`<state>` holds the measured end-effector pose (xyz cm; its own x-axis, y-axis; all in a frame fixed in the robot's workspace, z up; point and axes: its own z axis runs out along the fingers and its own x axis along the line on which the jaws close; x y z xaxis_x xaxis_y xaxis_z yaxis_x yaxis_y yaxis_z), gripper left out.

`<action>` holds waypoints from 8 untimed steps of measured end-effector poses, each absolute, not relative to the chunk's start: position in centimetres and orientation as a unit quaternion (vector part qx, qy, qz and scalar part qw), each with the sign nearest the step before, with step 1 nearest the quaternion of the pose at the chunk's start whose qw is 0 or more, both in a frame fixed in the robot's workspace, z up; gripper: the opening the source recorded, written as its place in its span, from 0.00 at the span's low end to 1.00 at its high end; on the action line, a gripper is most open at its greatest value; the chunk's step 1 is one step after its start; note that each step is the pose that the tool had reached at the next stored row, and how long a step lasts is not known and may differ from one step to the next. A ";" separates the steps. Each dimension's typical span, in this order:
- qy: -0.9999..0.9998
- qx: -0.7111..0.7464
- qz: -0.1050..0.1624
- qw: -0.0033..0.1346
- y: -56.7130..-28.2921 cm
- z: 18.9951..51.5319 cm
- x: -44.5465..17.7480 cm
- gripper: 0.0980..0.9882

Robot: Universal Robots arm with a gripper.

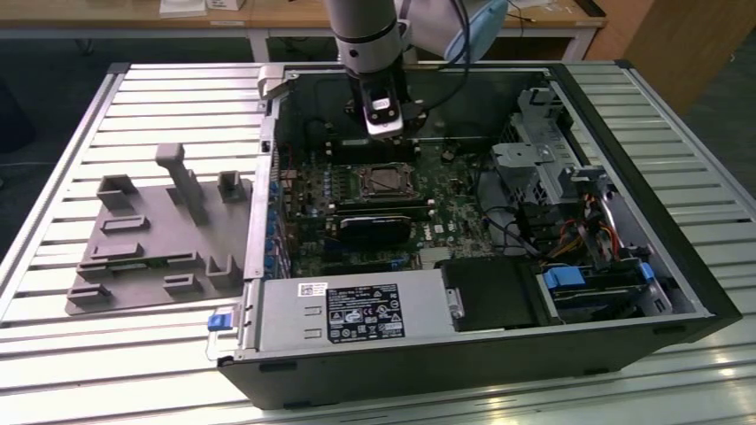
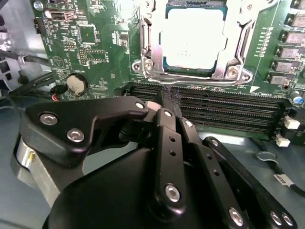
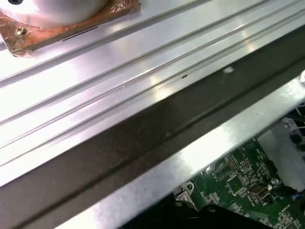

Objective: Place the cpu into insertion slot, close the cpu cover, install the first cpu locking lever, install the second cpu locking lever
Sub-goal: 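Install the first cpu locking lever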

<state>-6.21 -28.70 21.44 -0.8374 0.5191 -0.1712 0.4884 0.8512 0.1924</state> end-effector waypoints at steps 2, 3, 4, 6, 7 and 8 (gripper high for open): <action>0.956 0.264 0.071 0.109 -28.7 21.5 -6.2 0.00; 0.956 0.264 0.071 0.109 -28.7 21.6 -6.2 0.00; 0.956 0.264 0.071 0.109 -28.7 21.6 -6.2 0.00; 0.956 0.264 0.071 0.109 -28.7 21.6 -6.2 0.00; 0.956 0.264 0.071 0.109 -28.7 21.6 -6.2 0.00; 0.956 0.264 0.071 0.109 -28.7 21.6 -6.2 0.00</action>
<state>-6.21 -28.74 21.56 -0.8373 0.5192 -0.1713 0.4884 0.8511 0.1925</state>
